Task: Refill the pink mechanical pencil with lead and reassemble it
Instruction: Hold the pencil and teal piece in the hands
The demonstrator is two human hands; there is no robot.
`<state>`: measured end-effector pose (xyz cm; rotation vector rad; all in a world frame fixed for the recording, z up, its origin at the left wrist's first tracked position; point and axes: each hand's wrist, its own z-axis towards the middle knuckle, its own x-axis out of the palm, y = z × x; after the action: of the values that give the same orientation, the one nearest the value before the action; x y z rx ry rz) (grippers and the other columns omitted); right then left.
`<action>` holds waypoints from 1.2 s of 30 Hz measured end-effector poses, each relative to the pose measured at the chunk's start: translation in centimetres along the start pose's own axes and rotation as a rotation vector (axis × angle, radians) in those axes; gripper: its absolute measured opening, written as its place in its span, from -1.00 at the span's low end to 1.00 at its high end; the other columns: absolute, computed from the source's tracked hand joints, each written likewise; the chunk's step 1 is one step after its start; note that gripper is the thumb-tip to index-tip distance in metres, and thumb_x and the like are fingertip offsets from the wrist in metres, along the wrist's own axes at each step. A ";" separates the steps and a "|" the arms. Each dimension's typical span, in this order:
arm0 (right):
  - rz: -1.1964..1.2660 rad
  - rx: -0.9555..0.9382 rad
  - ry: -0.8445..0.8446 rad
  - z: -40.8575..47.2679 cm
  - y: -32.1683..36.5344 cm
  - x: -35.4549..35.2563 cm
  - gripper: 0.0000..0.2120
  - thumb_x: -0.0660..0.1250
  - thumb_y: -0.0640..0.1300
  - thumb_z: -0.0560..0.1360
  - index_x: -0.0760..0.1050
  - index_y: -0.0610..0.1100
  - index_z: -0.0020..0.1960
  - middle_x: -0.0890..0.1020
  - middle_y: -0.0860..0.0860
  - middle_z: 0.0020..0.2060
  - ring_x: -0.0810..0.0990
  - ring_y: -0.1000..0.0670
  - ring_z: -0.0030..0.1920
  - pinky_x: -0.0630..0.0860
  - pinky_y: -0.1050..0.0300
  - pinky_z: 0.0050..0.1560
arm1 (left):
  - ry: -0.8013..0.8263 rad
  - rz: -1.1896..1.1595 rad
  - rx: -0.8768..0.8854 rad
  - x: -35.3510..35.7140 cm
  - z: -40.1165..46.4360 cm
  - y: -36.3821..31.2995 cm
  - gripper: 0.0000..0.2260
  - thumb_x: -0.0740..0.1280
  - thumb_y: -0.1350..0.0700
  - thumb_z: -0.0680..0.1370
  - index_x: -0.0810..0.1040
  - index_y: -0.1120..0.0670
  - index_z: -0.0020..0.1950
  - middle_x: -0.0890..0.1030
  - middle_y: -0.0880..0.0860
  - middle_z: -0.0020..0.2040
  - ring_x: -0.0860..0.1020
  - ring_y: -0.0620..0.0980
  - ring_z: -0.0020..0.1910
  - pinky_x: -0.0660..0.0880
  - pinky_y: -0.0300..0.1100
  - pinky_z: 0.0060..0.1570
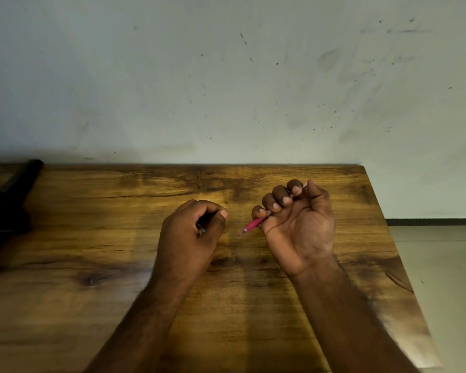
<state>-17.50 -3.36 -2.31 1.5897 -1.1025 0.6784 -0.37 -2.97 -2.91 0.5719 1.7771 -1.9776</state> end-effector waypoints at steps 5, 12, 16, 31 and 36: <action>-0.001 -0.009 -0.027 0.1 0.1 -0.1 -0.65 0.07 0.04 0.63 0.36 -0.04 -0.29 0.31 0.04 -0.39 0.27 0.02 -0.33 0.26 0.04 -0.22 | -0.009 -0.013 0.000 0.0 0.1 0.1 -0.94 0.41 0.07 0.58 0.68 0.00 -0.04 0.64 -0.16 -0.17 0.59 -0.19 -0.15 0.52 -0.31 -0.18; -0.011 -0.009 -0.035 0.5 0.1 -0.3 -0.67 0.09 0.05 0.61 0.35 -0.04 -0.28 0.30 0.04 -0.37 0.28 0.02 -0.33 0.27 0.05 -0.22 | -0.013 0.004 0.024 0.2 0.3 0.3 -0.94 0.41 0.07 0.58 0.68 0.00 -0.05 0.63 -0.16 -0.17 0.59 -0.19 -0.13 0.50 -0.38 -0.19; -0.018 -0.006 -0.041 0.5 0.2 -0.3 -0.64 0.08 0.08 0.64 0.37 -0.04 -0.27 0.32 0.03 -0.37 0.31 0.02 -0.33 0.28 0.05 -0.22 | -0.007 0.003 0.021 0.3 0.4 0.3 -0.94 0.41 0.07 0.58 0.68 0.00 -0.05 0.63 -0.16 -0.16 0.59 -0.18 -0.11 0.50 -0.37 -0.18; -0.040 0.005 -0.055 0.9 0.4 -0.3 -0.65 0.07 0.04 0.63 0.35 -0.03 -0.29 0.30 0.04 -0.38 0.27 0.02 -0.34 0.28 0.05 -0.24 | -0.011 -0.004 0.015 0.4 0.6 0.1 -0.94 0.42 0.08 0.57 0.69 0.01 -0.04 0.64 -0.15 -0.17 0.60 -0.16 -0.13 0.54 -0.26 -0.17; -0.013 0.004 -0.051 0.9 0.4 -0.4 -0.63 0.07 0.07 0.65 0.38 -0.04 -0.27 0.32 0.04 -0.38 0.30 0.03 -0.35 0.28 0.05 -0.23 | -0.007 -0.005 0.013 0.3 0.6 0.1 -0.94 0.42 0.08 0.58 0.68 0.00 -0.05 0.64 -0.15 -0.17 0.59 -0.18 -0.13 0.52 -0.31 -0.17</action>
<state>-18.13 -4.09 -2.74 1.6243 -1.1279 0.6350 -0.60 -3.59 -3.12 0.5640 1.7642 -1.9936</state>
